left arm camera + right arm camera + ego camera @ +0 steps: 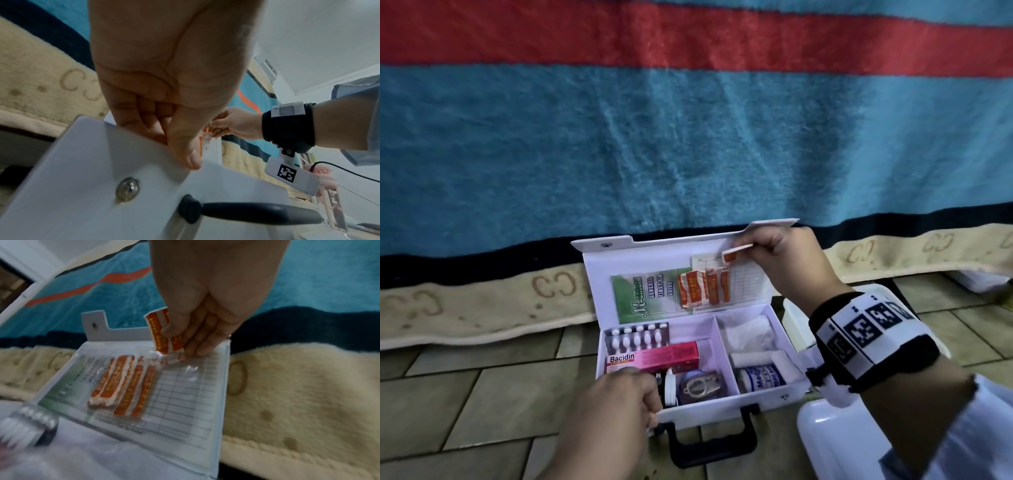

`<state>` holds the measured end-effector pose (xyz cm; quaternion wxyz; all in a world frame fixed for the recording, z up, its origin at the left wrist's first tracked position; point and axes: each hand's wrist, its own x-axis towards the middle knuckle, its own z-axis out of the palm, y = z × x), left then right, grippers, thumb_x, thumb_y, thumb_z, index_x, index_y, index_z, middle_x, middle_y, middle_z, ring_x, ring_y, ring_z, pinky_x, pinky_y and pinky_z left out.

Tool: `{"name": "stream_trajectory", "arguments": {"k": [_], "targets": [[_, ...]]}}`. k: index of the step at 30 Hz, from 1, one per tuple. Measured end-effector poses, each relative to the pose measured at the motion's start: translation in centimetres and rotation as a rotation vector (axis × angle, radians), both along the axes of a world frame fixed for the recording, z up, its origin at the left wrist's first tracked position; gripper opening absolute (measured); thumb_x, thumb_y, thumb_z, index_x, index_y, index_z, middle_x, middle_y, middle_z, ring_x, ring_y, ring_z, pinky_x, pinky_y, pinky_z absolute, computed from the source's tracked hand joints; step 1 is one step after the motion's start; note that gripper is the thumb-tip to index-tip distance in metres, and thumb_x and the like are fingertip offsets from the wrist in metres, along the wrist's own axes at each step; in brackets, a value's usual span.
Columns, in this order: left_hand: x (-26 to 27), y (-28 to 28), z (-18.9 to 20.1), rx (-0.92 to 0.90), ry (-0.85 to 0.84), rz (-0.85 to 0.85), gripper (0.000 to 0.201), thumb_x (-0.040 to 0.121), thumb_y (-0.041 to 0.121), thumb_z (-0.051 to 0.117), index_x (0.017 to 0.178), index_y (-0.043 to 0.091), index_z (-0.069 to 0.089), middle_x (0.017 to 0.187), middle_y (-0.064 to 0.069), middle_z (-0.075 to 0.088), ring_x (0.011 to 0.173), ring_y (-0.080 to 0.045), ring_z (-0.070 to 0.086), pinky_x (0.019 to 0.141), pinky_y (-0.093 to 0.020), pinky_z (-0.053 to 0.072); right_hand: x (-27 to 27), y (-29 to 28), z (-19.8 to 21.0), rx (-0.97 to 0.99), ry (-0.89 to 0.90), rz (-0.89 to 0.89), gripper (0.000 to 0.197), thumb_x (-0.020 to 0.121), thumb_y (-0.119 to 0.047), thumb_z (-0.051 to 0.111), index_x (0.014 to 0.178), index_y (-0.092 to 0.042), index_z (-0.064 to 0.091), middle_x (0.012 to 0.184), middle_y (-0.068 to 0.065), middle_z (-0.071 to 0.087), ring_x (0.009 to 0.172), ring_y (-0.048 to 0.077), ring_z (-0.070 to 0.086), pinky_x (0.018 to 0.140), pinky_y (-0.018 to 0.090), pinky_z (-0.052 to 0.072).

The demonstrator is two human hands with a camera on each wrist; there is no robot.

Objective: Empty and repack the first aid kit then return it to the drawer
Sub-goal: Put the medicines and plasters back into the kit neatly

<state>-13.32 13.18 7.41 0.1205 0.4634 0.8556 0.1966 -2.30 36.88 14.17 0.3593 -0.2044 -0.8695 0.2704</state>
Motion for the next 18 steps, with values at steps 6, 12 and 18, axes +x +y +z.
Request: {"name": "stream_trajectory", "arguments": {"k": [6,12,18], "targets": [[0.0,0.1,0.2,-0.006,-0.003,-0.007,0.02,0.072,0.013,0.055,0.058,0.027,0.053,0.073,0.016,0.066,0.076,0.007,0.06,0.058,-0.007,0.037,0.1,0.2,0.3,0.154,-0.327,-0.104,0.01,0.086,-0.022,0.065,0.091,-0.022,0.074,0.085,-0.005,0.071,0.078,0.013,0.062,0.069,0.02,0.045],[0.1,0.0,0.3,-0.026,-0.016,0.014,0.021,0.07,0.012,0.051,0.058,0.03,0.054,0.071,0.018,0.068,0.07,0.009,0.06,0.054,-0.006,0.038,0.3,-0.6,1.0,0.122,-0.478,-0.11,0.027,0.093,-0.045,0.047,0.076,-0.03,0.061,0.064,-0.005,0.061,0.065,0.016,0.057,0.06,0.03,0.045],[0.3,0.0,0.6,-0.034,-0.003,0.009,0.021,0.072,0.012,0.053,0.058,0.027,0.052,0.074,0.016,0.07,0.071,0.006,0.061,0.055,-0.007,0.039,-0.2,-0.4,1.0,0.088,-0.429,-0.101,0.018,0.091,-0.031,0.058,0.09,-0.023,0.074,0.088,-0.006,0.07,0.082,0.015,0.063,0.074,0.03,0.05]]}}
